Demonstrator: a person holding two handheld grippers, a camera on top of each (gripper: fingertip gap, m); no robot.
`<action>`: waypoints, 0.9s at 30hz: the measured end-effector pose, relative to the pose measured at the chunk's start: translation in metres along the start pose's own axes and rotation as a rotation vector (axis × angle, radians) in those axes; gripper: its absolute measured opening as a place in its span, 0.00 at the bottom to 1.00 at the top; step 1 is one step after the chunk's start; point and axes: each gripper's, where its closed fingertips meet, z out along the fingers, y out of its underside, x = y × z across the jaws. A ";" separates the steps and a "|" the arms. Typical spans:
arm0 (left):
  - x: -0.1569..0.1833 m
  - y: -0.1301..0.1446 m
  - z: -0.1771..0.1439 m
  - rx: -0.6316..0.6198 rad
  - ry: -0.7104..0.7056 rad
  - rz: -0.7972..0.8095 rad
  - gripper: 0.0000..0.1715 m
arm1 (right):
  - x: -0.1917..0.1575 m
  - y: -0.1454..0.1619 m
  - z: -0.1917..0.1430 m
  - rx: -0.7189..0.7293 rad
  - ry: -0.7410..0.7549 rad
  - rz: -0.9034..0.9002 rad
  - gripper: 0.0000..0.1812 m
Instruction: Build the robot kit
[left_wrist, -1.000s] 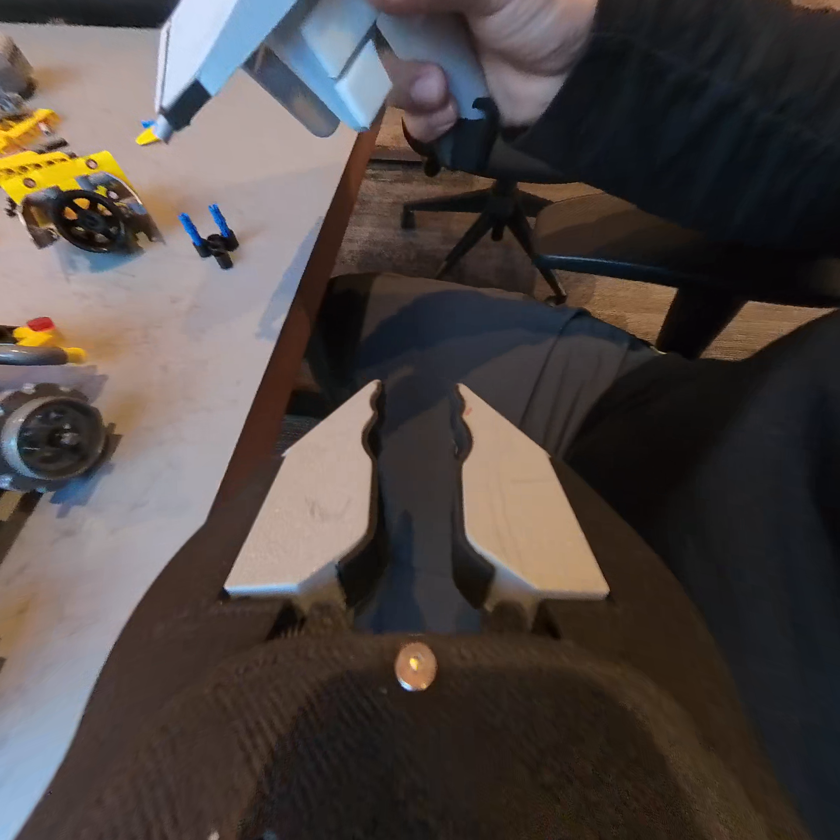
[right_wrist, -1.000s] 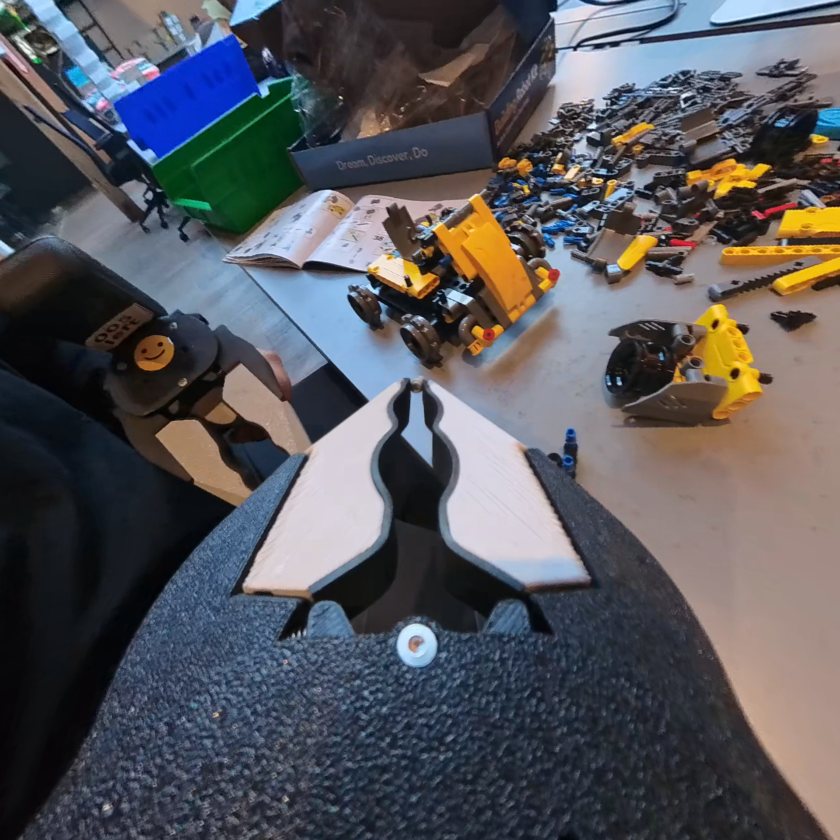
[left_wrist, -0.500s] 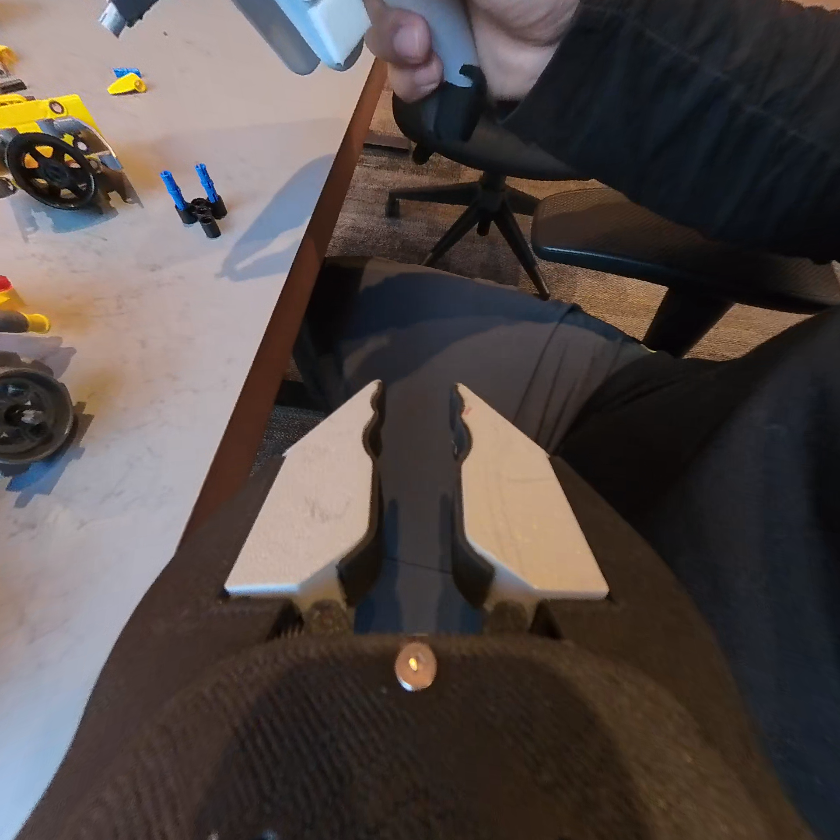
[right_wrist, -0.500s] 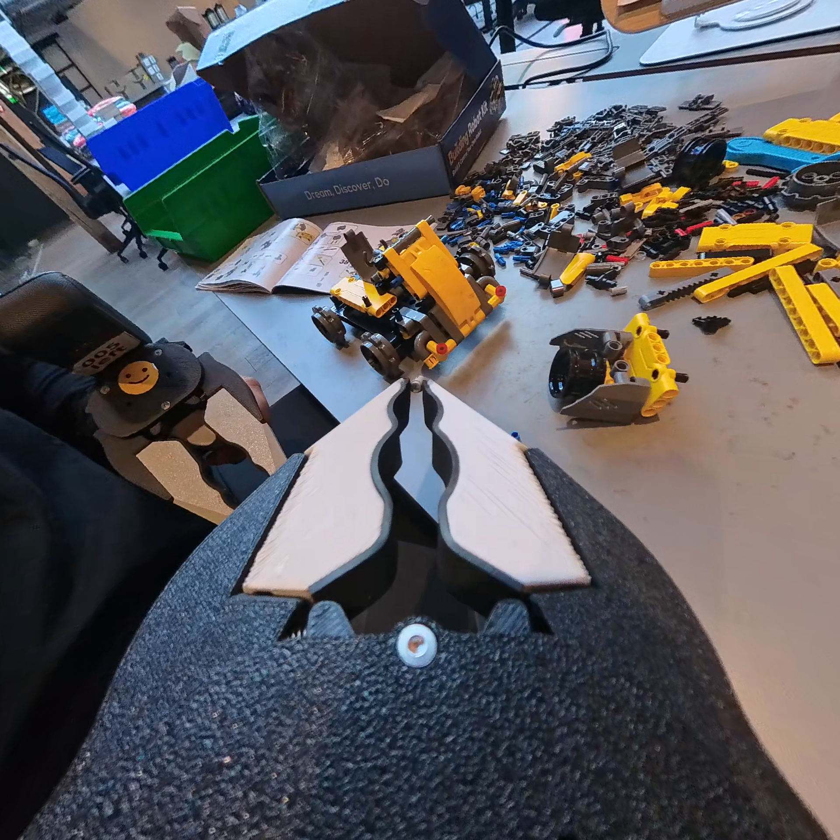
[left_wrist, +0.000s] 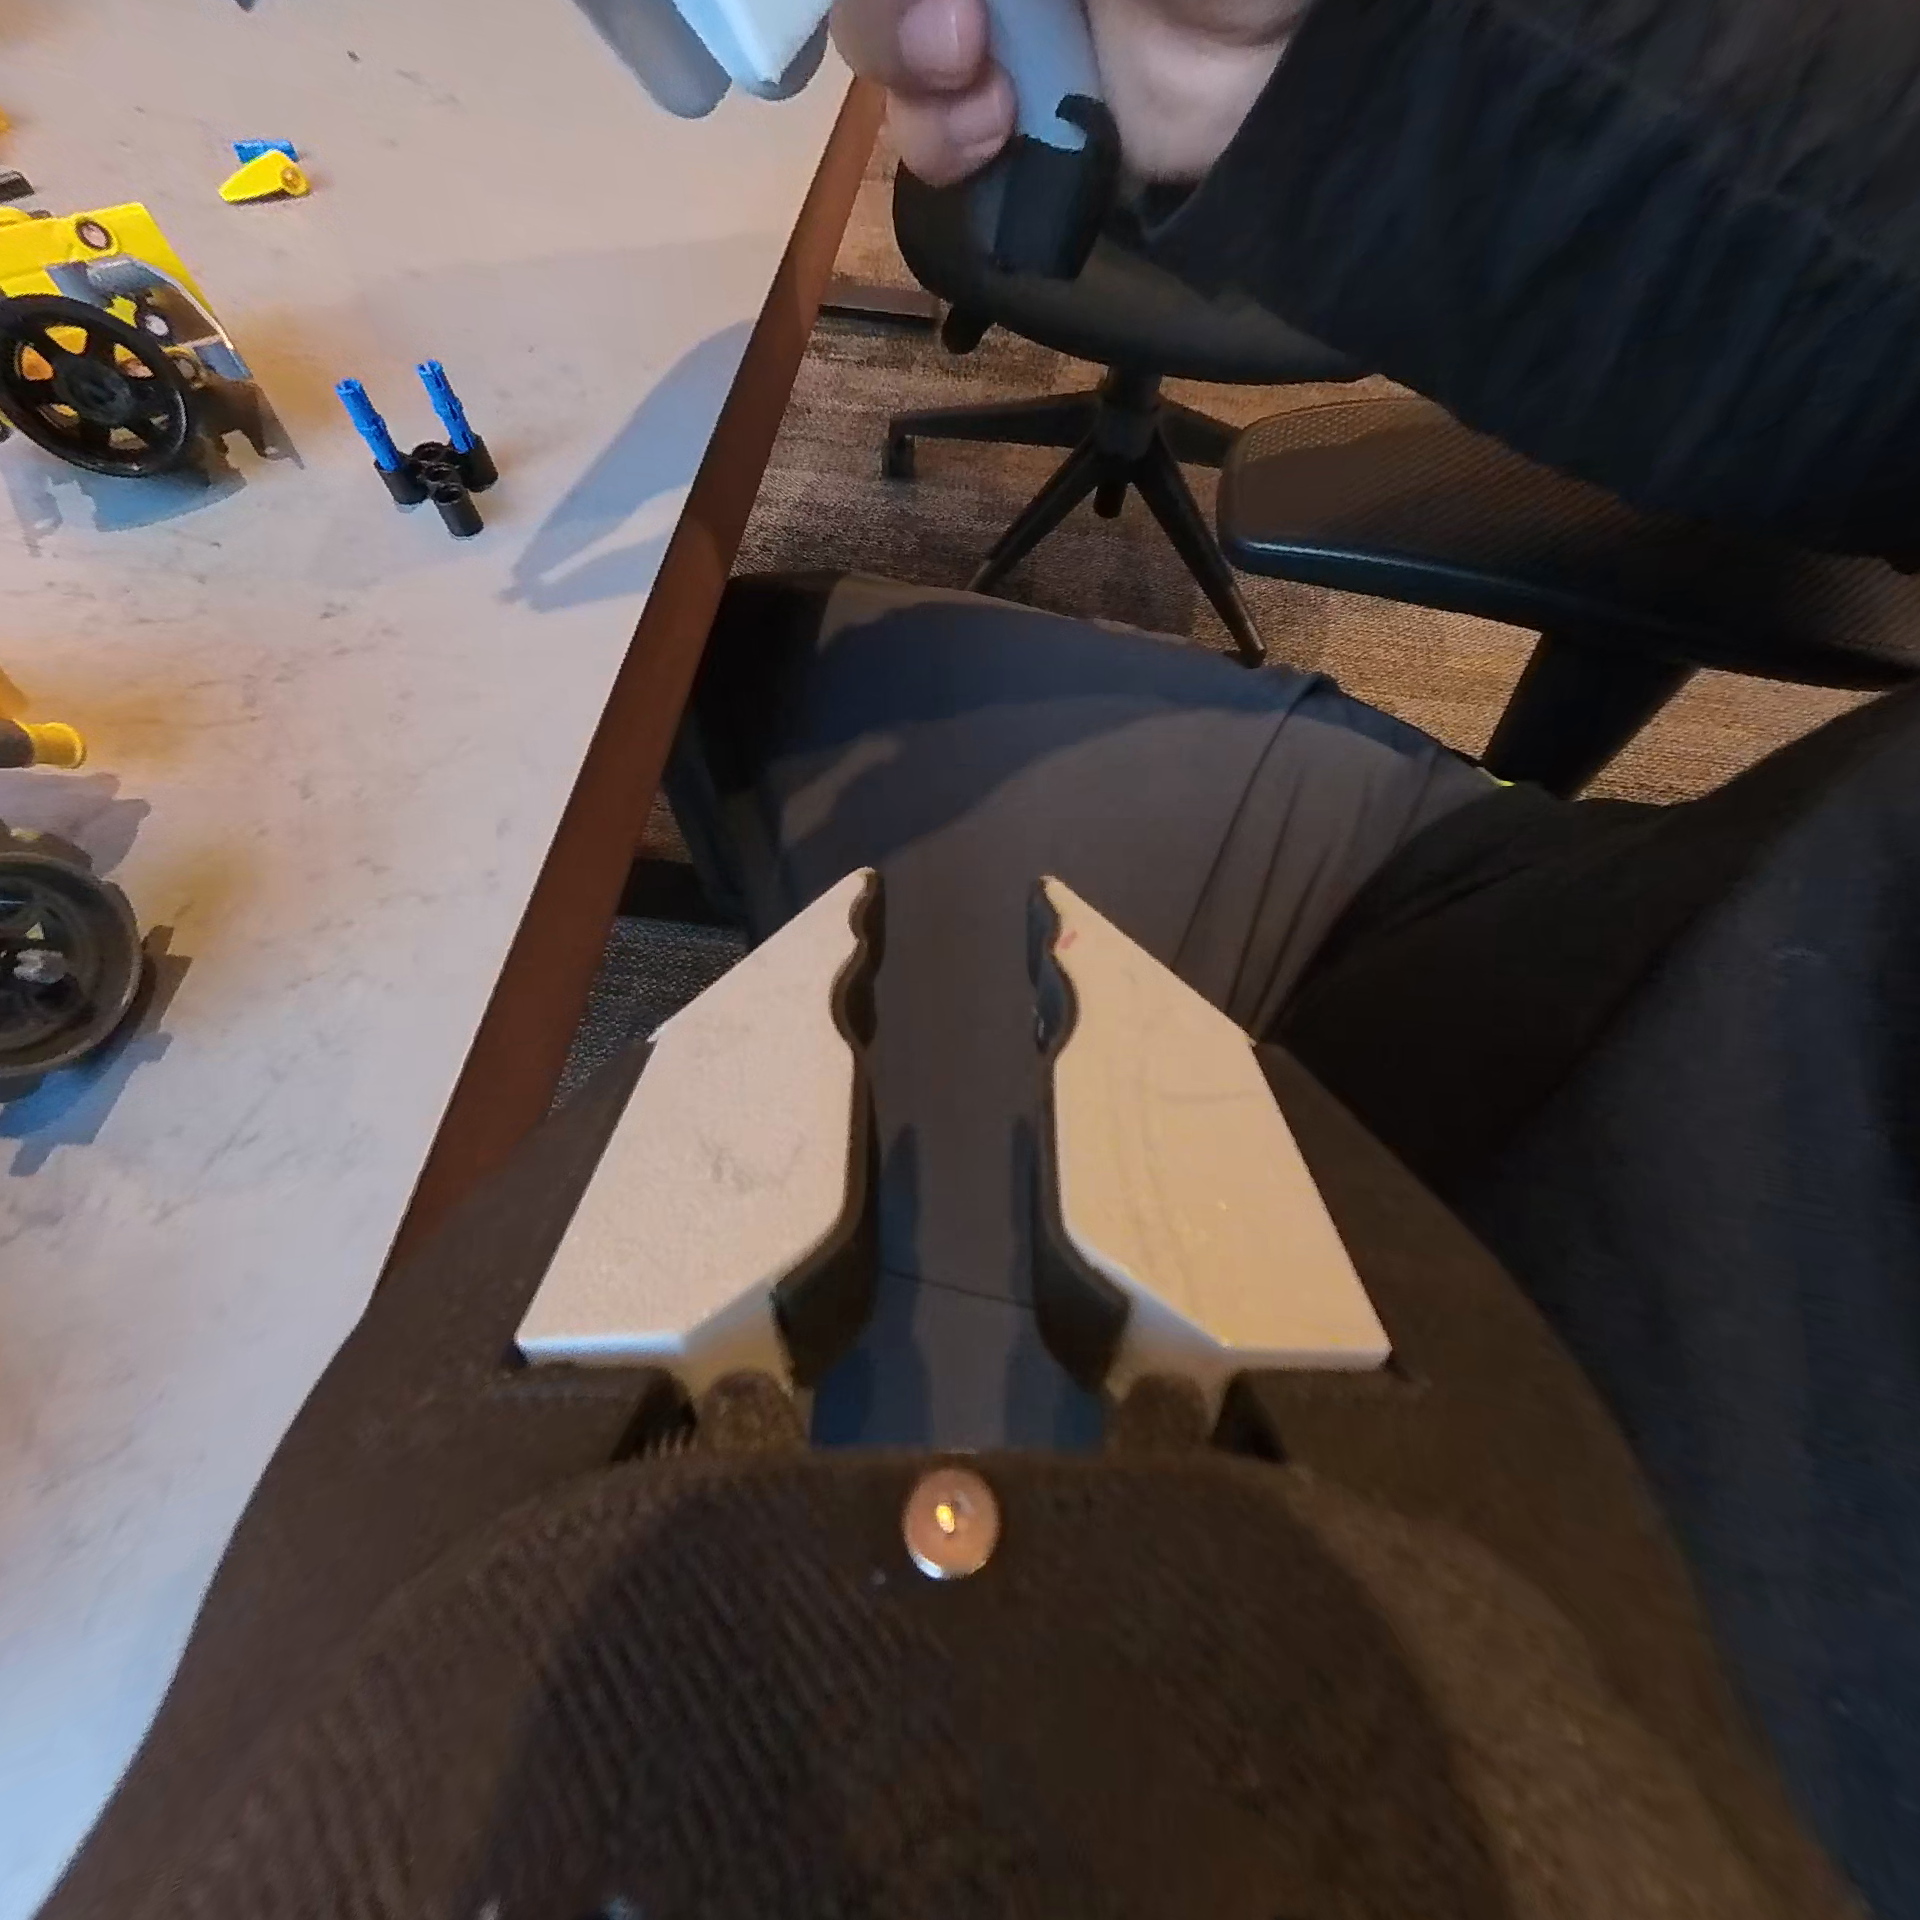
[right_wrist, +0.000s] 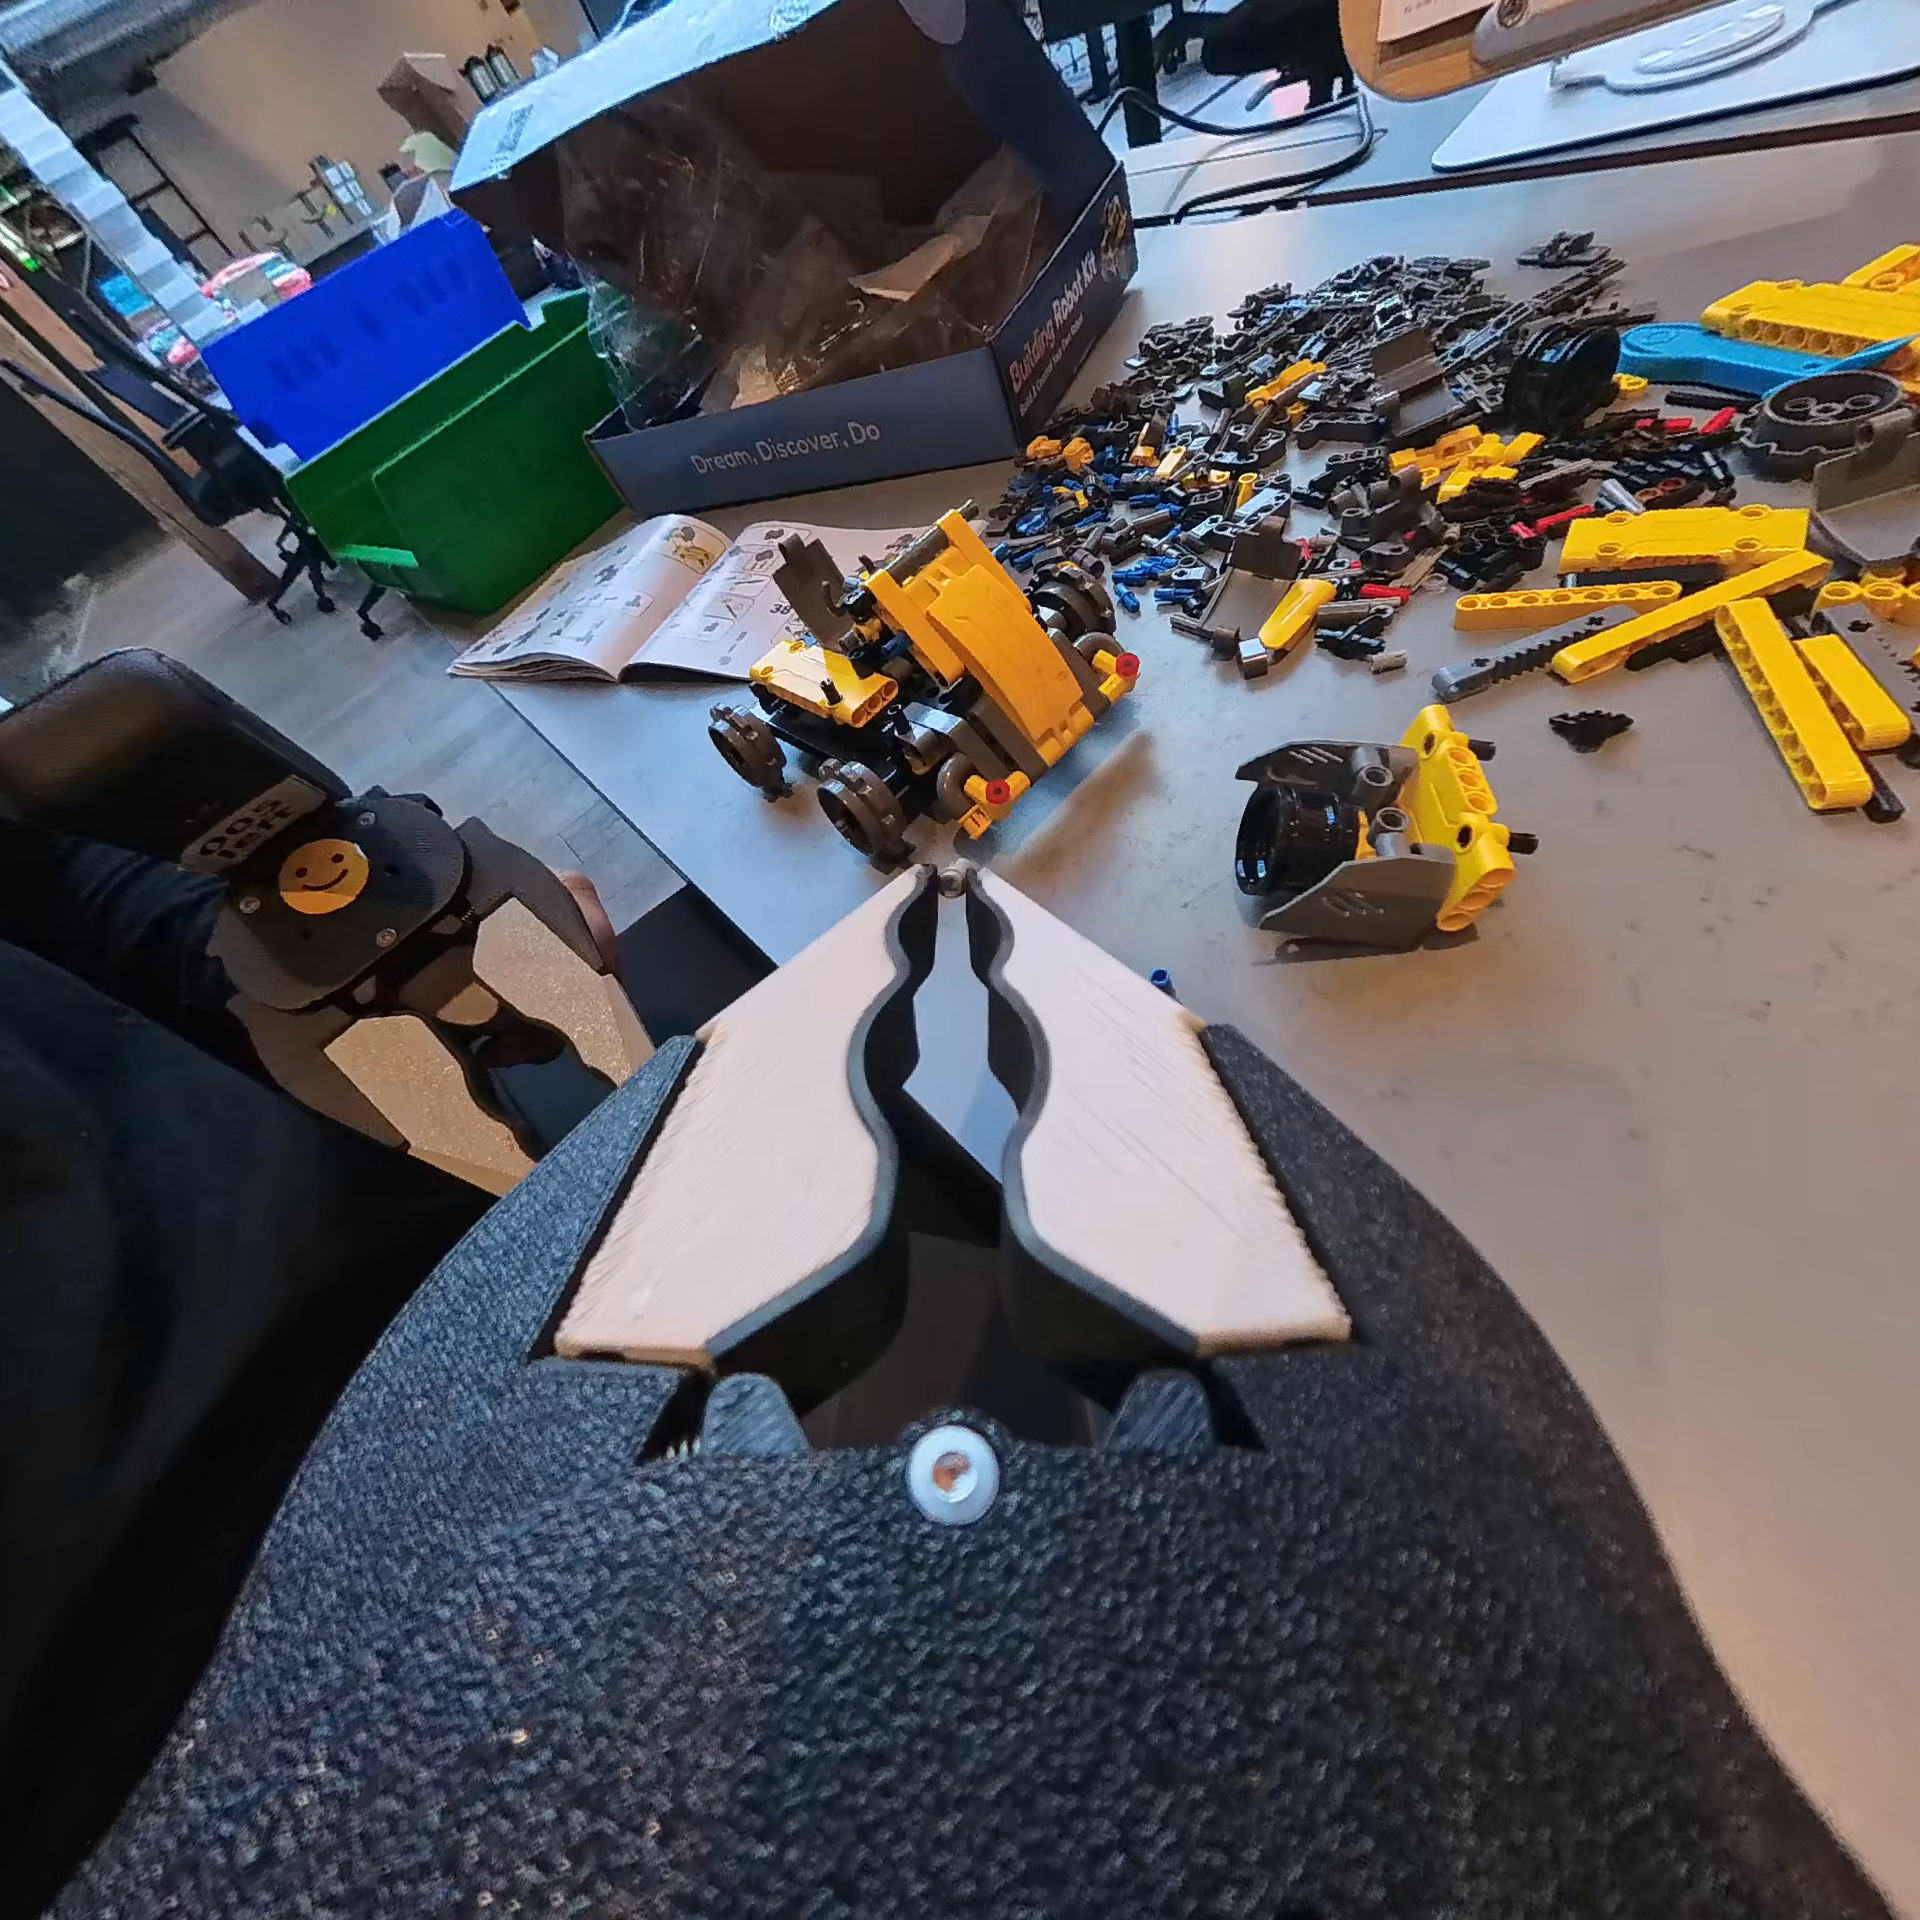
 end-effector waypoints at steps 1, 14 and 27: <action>0.000 0.000 0.000 0.000 0.000 0.000 0.15 | 0.000 0.000 0.000 0.000 -0.001 0.002 0.03; -0.003 0.001 -0.001 0.002 0.000 -0.015 0.15 | 0.006 0.007 0.001 -0.017 0.003 0.014 0.03; -0.006 0.003 0.001 -0.003 -0.001 -0.026 0.15 | 0.016 0.013 0.001 -0.029 0.006 0.024 0.03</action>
